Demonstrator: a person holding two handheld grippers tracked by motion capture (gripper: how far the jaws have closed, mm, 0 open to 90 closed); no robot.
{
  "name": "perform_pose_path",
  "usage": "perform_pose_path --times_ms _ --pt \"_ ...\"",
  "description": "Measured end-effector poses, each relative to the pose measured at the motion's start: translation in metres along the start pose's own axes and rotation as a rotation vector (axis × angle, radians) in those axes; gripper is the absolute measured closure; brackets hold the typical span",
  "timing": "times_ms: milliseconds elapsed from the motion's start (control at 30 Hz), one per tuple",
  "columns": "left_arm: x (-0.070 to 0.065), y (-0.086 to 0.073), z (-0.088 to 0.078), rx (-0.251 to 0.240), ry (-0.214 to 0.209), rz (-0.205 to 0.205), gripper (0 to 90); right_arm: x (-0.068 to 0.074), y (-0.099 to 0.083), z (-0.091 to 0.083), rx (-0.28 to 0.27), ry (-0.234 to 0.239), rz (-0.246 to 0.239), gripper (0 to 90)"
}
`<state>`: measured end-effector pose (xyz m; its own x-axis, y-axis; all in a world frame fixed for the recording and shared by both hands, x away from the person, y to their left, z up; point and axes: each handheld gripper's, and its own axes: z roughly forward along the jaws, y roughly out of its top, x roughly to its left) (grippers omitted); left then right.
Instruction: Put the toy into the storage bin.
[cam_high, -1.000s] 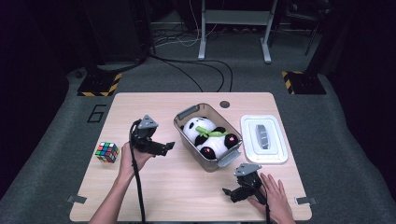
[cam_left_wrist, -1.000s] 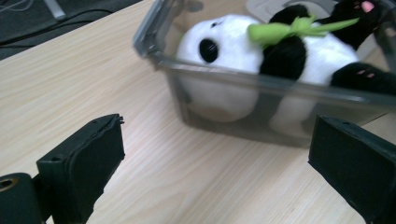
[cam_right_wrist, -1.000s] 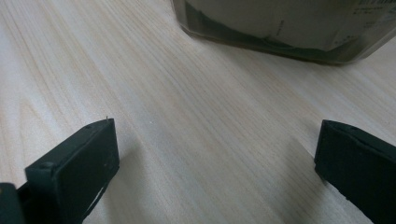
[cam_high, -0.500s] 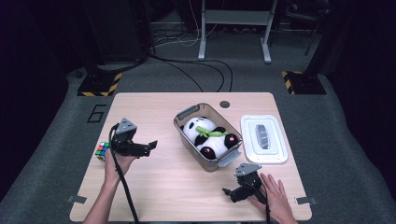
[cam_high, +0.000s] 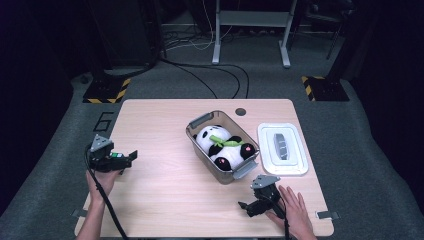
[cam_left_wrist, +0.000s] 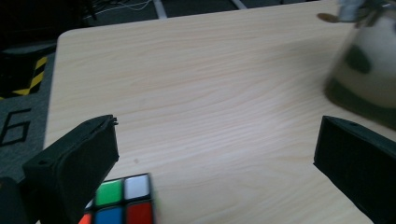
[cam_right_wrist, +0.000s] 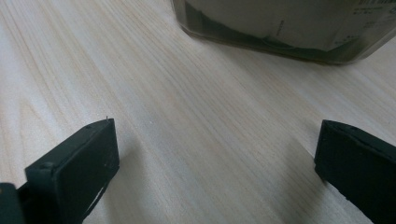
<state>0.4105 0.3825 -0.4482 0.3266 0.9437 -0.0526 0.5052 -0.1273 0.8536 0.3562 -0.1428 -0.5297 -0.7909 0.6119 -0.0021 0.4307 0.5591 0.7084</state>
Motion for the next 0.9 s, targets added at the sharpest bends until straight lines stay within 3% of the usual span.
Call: perform_pose_path --times_ms 100,300,567,633,800,900 --pt "0.018 -0.009 0.006 0.016 0.021 -0.019 0.0 0.000 0.000 0.000 0.000 0.000 0.000 0.0" --pt "0.037 -0.026 0.013 0.027 0.043 -0.068 0.1 0.000 0.000 0.000 0.000 -0.001 0.001 0.0" --pt "0.045 -0.048 0.029 0.065 0.024 -0.115 0.2 0.000 0.000 0.000 -0.001 -0.001 0.001 0.0" --pt "0.043 -0.052 0.033 0.062 0.023 -0.098 1.2 0.000 0.000 0.000 0.000 -0.001 0.001 0.0" --pt "0.042 -0.059 0.036 0.068 -0.004 -0.111 17.4 0.000 0.000 0.000 -0.001 -0.001 0.001 0.0" --pt "0.038 -0.063 0.038 0.069 0.015 -0.102 26.1 0.000 0.000 0.000 0.000 0.000 0.000 0.0"
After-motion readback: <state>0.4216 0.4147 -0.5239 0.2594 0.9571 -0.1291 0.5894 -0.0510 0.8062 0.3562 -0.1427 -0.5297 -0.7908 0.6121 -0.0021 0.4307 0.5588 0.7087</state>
